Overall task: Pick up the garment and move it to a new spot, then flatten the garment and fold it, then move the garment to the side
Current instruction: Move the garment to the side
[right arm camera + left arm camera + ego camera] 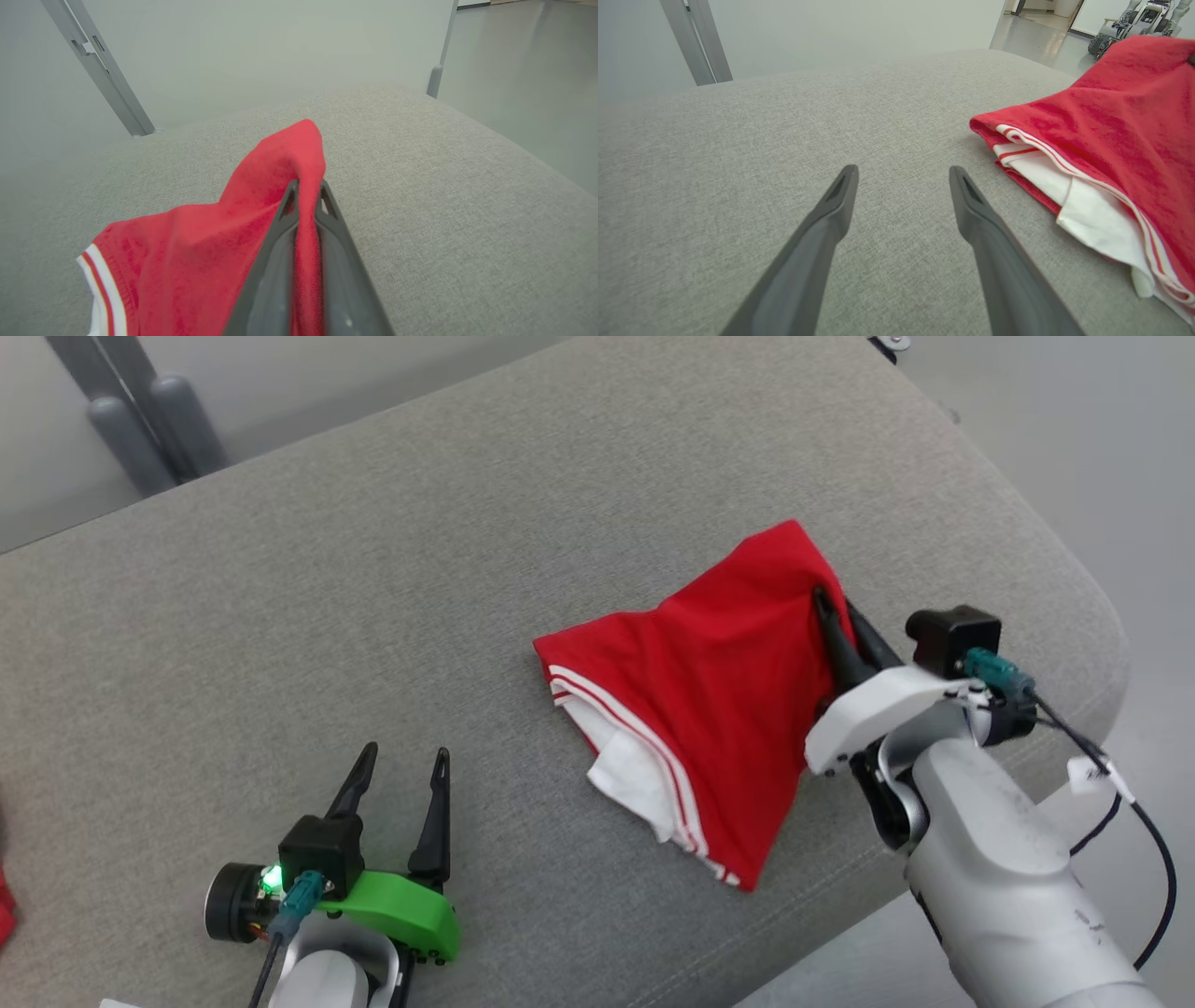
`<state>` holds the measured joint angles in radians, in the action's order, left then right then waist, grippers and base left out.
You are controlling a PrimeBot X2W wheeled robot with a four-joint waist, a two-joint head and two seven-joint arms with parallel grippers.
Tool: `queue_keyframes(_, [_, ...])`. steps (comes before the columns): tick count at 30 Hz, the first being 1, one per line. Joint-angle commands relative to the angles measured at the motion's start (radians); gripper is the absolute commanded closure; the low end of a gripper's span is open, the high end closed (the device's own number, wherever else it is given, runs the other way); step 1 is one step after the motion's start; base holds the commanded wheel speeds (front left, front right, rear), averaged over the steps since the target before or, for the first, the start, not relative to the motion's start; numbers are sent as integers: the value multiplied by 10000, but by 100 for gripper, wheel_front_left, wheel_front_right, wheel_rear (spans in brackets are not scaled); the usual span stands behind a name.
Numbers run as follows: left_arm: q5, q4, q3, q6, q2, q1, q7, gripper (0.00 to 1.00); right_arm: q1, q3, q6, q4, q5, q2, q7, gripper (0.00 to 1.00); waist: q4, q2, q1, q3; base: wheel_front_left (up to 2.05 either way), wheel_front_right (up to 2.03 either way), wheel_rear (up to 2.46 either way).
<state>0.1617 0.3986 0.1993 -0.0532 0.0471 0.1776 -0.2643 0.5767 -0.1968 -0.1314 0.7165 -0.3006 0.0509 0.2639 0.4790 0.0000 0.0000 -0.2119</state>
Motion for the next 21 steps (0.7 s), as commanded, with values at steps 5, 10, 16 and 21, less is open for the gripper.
queue_keyframes(5, [-325,-234,-141,-173,68,396,5,0,1417,1185,15,865,1096,463,3,100,-1353,0,0,-1096,0,0,0])
queue_keyframes(10, [-465,-458,-213,-238,68,624,5,0,2326,2778,15,1729,2209,1458,10,100,-1954,0,0,-1497,0,0,0])
queue_keyframes(16, [-597,-672,-267,-252,66,848,5,0,2965,5116,17,2587,3620,2770,12,100,-2572,0,0,-1891,0,0,0])
queue_keyframes(21, [-595,-801,-230,-295,63,941,5,0,3016,6946,17,2837,4880,3474,12,100,-2998,0,0,-2054,0,0,0])
